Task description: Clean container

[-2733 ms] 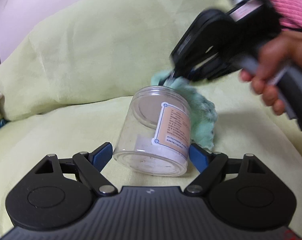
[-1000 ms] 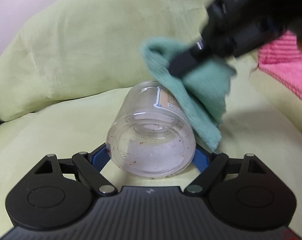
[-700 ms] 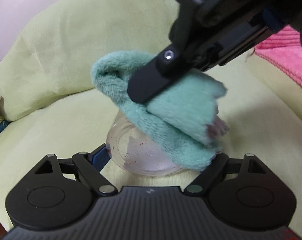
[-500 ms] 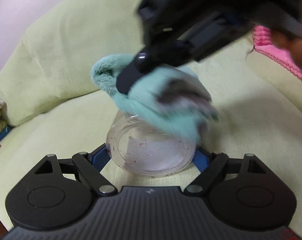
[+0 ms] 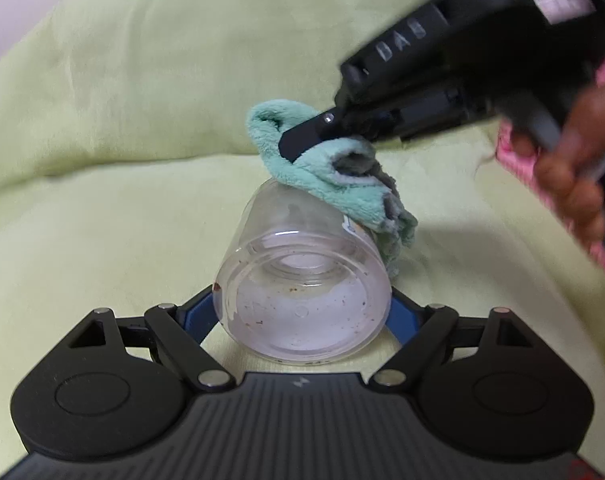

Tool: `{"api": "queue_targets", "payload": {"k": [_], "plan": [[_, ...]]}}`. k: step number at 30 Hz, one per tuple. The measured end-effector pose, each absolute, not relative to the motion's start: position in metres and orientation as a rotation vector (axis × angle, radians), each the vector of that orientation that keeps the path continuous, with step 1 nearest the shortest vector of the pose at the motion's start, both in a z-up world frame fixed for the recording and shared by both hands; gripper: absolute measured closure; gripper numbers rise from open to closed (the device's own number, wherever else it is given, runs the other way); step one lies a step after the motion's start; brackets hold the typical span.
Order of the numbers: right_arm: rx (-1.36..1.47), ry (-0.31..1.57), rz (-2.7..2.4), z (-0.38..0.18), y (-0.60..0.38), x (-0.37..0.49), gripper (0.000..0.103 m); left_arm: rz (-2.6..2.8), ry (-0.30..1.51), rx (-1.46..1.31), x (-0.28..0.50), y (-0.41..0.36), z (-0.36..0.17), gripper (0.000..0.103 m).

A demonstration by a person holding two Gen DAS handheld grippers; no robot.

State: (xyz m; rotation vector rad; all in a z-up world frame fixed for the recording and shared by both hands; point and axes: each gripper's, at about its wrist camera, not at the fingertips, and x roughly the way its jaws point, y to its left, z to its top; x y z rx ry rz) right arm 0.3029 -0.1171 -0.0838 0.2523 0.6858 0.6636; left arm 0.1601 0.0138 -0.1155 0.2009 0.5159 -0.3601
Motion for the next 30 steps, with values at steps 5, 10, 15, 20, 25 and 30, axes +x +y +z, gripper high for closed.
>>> {"api": "queue_targets", "payload": {"k": [5,10,15,20,25,30], "plan": [[0.267,0.695,0.757,-0.069,-0.118,0.276,0.098,-0.344,0.484,0.305,0.157,0.003,-0.118,0.018],[0.267,0.740,0.841,-0.075,-0.107,0.258,0.098,-0.332,0.474,0.348,0.159,-0.003,-0.121,0.018],[0.240,0.743,0.825,-0.086,-0.097,0.272,0.101,-0.322,0.450,0.437,0.158,-0.011,-0.126,0.018],[0.180,0.693,0.741,-0.089,-0.094,0.300,0.103,-0.324,0.440,0.443,0.163,-0.010,-0.127,0.018],[0.199,0.667,0.669,-0.091,-0.106,0.311,0.103,-0.349,0.468,0.377,0.166,-0.003,-0.124,0.017],[0.277,0.654,0.650,-0.093,-0.121,0.302,0.102,-0.454,0.501,0.143,0.164,0.021,-0.114,0.013]]}}
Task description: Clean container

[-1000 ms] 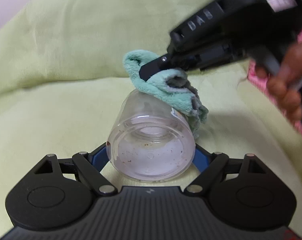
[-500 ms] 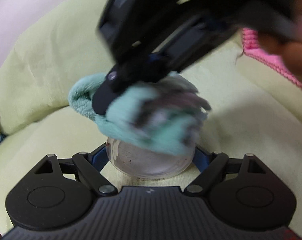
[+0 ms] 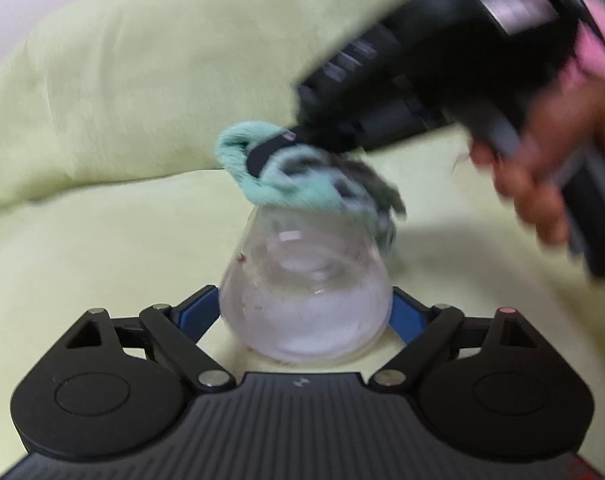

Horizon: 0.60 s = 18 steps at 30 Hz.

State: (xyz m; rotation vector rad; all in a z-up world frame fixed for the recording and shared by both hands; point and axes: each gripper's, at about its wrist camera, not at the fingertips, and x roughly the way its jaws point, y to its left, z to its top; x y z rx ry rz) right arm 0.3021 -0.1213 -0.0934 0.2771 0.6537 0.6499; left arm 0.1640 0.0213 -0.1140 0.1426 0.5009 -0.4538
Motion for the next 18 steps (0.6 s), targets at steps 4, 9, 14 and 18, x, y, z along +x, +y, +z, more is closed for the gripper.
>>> {"api": "queue_targets", "payload": {"k": [4,9,14,18], "plan": [[0.306,0.649,0.629,-0.092,-0.128,0.294,0.101,-0.468,0.498,0.185,0.162,0.016,-0.116,0.016],[0.305,0.650,0.708,-0.076,-0.134,0.275,0.098,-0.380,0.410,0.438,0.147,-0.001,-0.124,0.017],[0.316,0.709,0.845,-0.083,-0.117,0.253,0.098,-0.368,0.416,0.438,0.151,0.000,-0.124,0.017],[0.358,0.730,0.832,-0.095,-0.114,0.253,0.101,-0.363,0.414,0.451,0.149,-0.001,-0.126,0.017]]}}
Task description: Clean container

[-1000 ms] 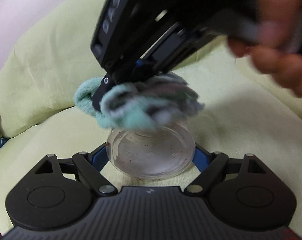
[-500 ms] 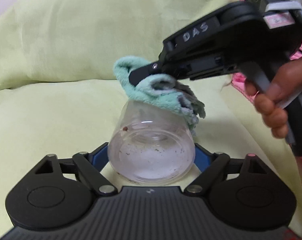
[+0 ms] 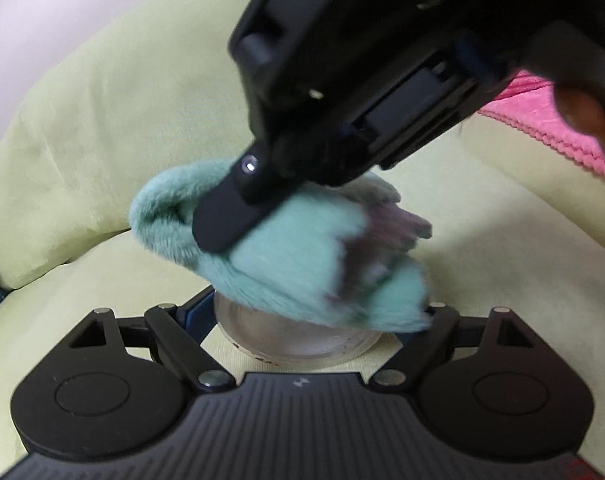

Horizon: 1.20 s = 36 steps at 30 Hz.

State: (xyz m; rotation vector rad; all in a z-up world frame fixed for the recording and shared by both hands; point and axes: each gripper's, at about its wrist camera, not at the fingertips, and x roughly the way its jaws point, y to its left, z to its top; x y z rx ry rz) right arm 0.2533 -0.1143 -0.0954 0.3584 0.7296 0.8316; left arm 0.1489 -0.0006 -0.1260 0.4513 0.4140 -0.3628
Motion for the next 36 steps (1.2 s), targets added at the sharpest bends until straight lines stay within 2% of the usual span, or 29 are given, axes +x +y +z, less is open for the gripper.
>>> {"api": "queue_targets", "payload": {"k": [9,17,23,28,36], "plan": [[0.308,0.661,0.684,-0.095,-0.126,0.298,0.103,-0.359,0.410,0.442,0.146,0.007,-0.123,0.017],[0.422,0.625,0.613,-0.105,-0.151,0.292,0.102,-0.461,0.546,0.135,0.177,0.028,-0.116,0.015],[0.408,0.607,0.648,-0.092,-0.155,0.268,0.098,-0.386,0.435,0.378,0.155,0.003,-0.121,0.017],[0.364,0.626,0.794,-0.083,-0.135,0.245,0.098,-0.342,0.419,0.441,0.152,0.001,-0.124,0.017],[0.336,0.654,0.756,-0.097,-0.120,0.266,0.101,-0.332,0.420,0.484,0.141,0.006,-0.130,0.017]]}}
